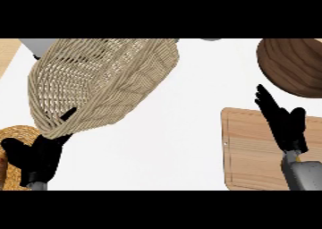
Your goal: Pick the pear from the cutting board and place it in the basket
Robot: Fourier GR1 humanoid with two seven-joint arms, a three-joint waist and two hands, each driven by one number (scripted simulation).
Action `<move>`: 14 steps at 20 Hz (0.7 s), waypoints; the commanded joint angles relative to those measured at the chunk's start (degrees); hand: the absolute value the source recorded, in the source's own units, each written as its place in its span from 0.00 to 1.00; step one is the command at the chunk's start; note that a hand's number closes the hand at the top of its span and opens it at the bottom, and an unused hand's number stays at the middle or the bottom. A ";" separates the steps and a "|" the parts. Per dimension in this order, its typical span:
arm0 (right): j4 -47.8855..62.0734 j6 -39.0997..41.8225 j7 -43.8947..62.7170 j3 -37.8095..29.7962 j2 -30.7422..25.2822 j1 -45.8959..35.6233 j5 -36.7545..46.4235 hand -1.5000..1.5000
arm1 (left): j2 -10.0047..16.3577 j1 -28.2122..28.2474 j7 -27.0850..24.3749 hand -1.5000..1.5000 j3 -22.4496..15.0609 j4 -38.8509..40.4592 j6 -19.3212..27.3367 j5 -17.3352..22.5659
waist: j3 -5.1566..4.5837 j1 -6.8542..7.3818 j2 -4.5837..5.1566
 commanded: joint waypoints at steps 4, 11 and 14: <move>-14.57 -8.52 -15.05 2.02 3.03 -2.04 7.95 1.00 | 9.69 -0.21 2.87 0.50 0.22 4.65 0.15 -9.36 | -1.27 -0.03 -0.84; -19.16 -22.08 -21.13 5.30 -5.06 -4.09 34.65 0.00 | 11.83 2.02 3.53 0.50 -1.32 7.16 -0.47 -11.82 | -2.11 -2.34 -1.59; -19.36 -32.05 -18.57 -0.74 -6.67 -1.60 42.99 0.00 | 11.90 3.36 4.00 0.50 -0.06 7.06 0.63 -11.28 | -2.21 -6.22 -2.35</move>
